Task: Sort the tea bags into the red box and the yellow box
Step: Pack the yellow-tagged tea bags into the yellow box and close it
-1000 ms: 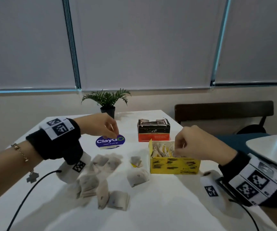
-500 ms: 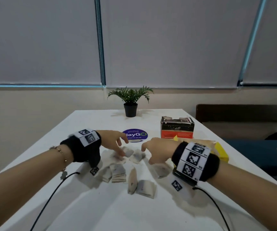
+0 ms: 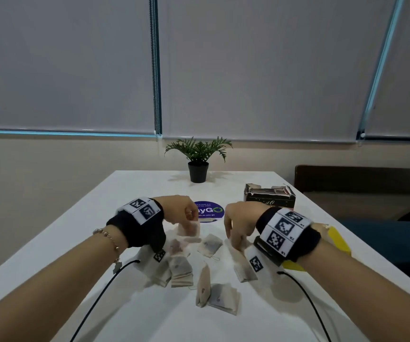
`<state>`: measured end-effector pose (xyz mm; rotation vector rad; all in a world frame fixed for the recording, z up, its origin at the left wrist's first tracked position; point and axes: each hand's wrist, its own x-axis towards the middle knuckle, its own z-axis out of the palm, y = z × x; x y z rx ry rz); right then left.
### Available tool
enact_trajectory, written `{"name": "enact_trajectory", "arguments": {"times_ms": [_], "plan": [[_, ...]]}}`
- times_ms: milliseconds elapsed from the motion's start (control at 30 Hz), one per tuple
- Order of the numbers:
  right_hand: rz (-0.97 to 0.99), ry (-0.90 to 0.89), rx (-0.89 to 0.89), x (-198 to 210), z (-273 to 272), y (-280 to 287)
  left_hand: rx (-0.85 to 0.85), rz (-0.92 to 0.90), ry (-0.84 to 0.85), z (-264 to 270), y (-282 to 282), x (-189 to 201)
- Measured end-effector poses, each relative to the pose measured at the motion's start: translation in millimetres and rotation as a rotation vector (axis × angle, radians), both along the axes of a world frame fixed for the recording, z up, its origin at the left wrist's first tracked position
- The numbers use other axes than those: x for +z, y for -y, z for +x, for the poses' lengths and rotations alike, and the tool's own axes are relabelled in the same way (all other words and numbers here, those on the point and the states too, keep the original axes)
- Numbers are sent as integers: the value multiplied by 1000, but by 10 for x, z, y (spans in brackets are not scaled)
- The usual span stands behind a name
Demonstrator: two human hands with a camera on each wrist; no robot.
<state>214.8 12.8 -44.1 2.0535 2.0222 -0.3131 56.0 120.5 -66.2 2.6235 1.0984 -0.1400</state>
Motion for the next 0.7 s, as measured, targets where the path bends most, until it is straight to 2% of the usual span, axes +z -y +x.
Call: {"name": "enact_trajectory", "arguments": {"times_ms": [200, 367, 533, 633, 700], "plan": [[219, -656, -61, 262, 193, -90, -24, -82, 443, -154, -26, 280], [321, -1083, -97, 327, 263, -189, 22, -145, 802, -104, 12, 440], [388, -1300, -136, 390, 283, -200, 127, -316, 1012, 13, 73, 418], [433, -1335, -91, 402, 277, -227, 221, -546, 1185, 82, 95, 429], [460, -1323, -77, 411, 273, -235, 246, -723, 1237, 105, 128, 443]]}}
